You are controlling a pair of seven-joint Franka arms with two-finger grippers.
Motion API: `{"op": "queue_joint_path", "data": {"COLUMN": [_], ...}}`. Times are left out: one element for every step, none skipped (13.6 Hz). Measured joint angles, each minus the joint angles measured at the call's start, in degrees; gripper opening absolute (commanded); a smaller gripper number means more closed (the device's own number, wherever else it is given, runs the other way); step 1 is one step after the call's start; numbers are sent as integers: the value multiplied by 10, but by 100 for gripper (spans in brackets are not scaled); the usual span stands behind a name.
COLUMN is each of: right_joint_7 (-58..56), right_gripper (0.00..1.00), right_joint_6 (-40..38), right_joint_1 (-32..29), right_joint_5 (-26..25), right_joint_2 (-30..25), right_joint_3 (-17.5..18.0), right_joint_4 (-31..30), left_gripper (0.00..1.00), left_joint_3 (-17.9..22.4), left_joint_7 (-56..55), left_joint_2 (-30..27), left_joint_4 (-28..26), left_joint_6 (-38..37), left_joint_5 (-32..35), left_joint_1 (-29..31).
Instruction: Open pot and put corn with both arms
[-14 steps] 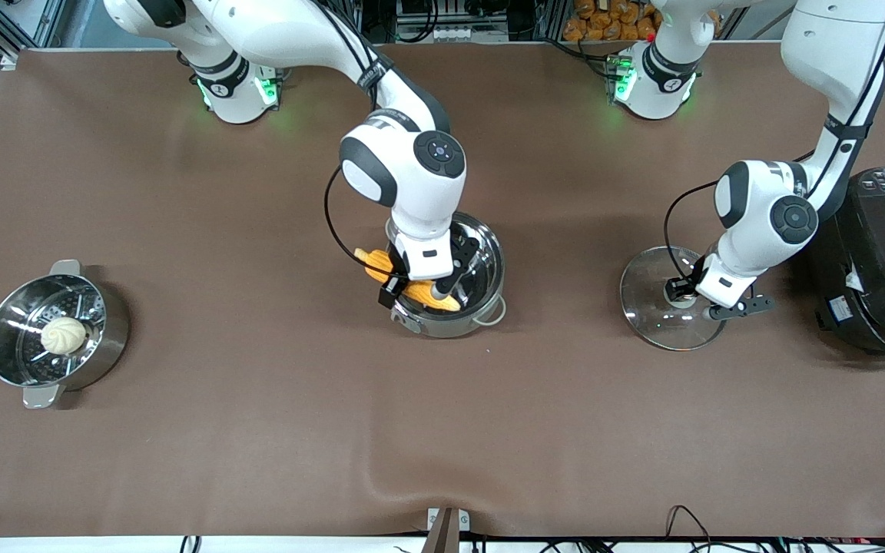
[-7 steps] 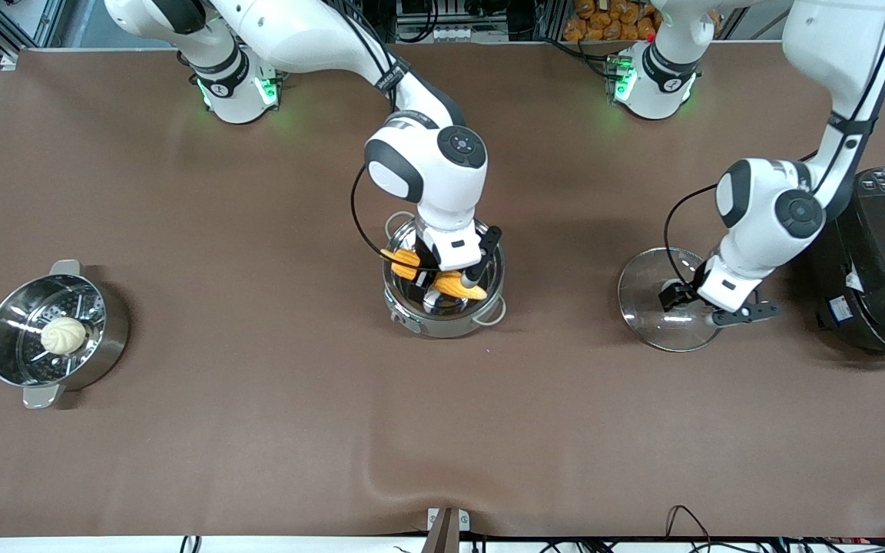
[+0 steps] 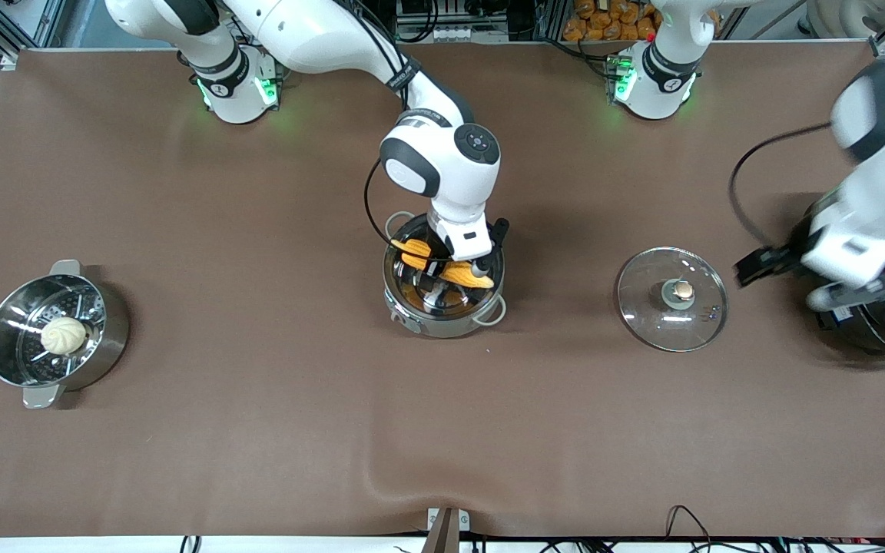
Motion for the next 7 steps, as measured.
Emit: {"op": "queue_joint_path", "data": {"right_joint_7": [2, 5, 9, 16, 25, 32, 38], "right_gripper": [100, 100, 100, 100, 100, 100, 100], "right_joint_6": [0, 0, 0, 0, 0, 0, 0], "right_joint_1": [1, 1, 1, 1, 1, 2, 2], "right_joint_5": [0, 0, 0, 0, 0, 0, 0], "right_joint_2": [1, 2, 2, 2, 2, 1, 0], "right_joint_3": [0, 0, 0, 0, 0, 0, 0], "right_joint_4": [-1, -2, -5, -6, -5, -4, -2], "left_gripper": [100, 100, 100, 100, 100, 100, 100], "left_joint_3": [-3, -6, -8, -8, -8, -8, -8], "left_joint_7": [0, 0, 0, 0, 0, 0, 0], "left_joint_2": [-1, -1, -1, 0, 0, 0, 0], "left_joint_4": [48, 81, 95, 99, 99, 100, 103], "left_joint_6": [-58, -103, -128, -137, -140, -141, -144], "left_joint_5": [0, 0, 0, 0, 0, 0, 0], "left_joint_1": [0, 0, 0, 0, 0, 0, 0]}}
